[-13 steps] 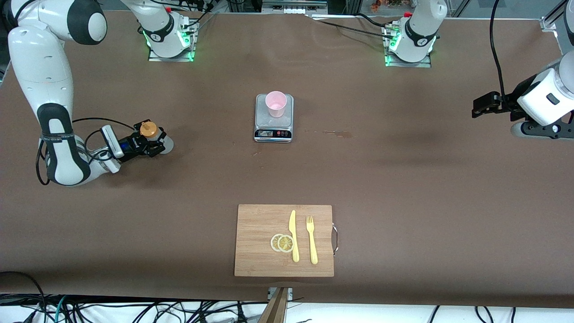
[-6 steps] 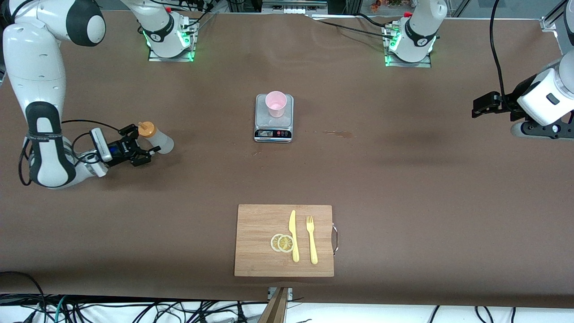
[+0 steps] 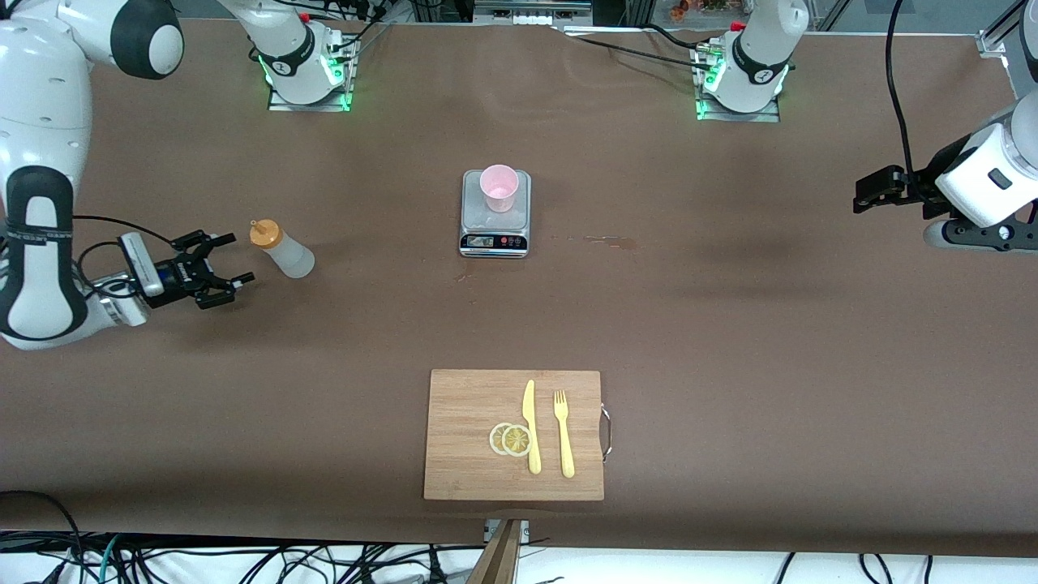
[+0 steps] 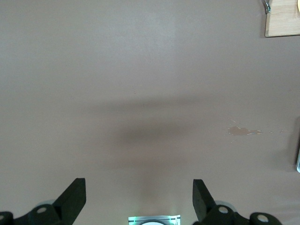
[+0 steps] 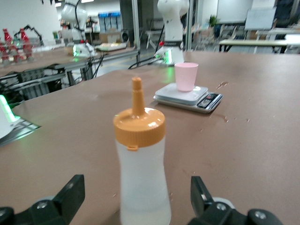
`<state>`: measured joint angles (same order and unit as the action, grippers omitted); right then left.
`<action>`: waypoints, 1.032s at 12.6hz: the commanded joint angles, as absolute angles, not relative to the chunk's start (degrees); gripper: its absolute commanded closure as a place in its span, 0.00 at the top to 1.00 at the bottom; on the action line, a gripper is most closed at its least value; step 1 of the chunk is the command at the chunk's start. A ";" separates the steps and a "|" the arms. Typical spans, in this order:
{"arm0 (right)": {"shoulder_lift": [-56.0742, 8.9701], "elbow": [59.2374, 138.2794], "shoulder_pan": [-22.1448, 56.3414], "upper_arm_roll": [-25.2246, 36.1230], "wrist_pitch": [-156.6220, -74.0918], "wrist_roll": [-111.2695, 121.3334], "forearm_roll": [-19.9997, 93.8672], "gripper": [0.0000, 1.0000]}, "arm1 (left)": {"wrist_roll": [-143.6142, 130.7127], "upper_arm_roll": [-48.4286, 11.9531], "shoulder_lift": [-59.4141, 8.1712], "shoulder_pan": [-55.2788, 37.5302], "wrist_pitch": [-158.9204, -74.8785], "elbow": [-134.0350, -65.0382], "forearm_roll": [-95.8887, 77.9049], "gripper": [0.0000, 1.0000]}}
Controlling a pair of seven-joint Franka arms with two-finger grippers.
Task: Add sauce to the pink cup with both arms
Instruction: 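Open the right gripper and draw it back from the bottle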
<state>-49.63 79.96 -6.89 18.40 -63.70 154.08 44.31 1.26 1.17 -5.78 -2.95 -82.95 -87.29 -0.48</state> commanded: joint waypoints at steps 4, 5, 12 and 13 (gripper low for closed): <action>-32.99 82.34 -5.19 17.67 -71.53 134.52 31.05 1.00 | 2.37 0.97 -6.50 -2.37 -81.83 -85.52 -1.49 1.00; -29.91 83.48 -4.32 17.32 -73.02 130.12 29.11 1.00 | 2.37 0.97 -6.50 -2.46 -81.83 -85.52 -1.49 1.00; -10.57 90.60 -2.47 8.45 -79.54 94.71 12.76 1.00 | 2.37 0.97 -6.50 -2.46 -81.74 -85.52 -1.49 1.00; -8.46 91.40 -2.20 7.22 -79.45 89.09 11.44 1.00 | 2.37 0.97 -6.50 -2.37 -81.83 -85.52 -1.49 1.00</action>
<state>-14.45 86.34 -2.63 9.20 -77.46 97.20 14.40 1.26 1.17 -5.80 -2.95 -82.95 -87.22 -0.49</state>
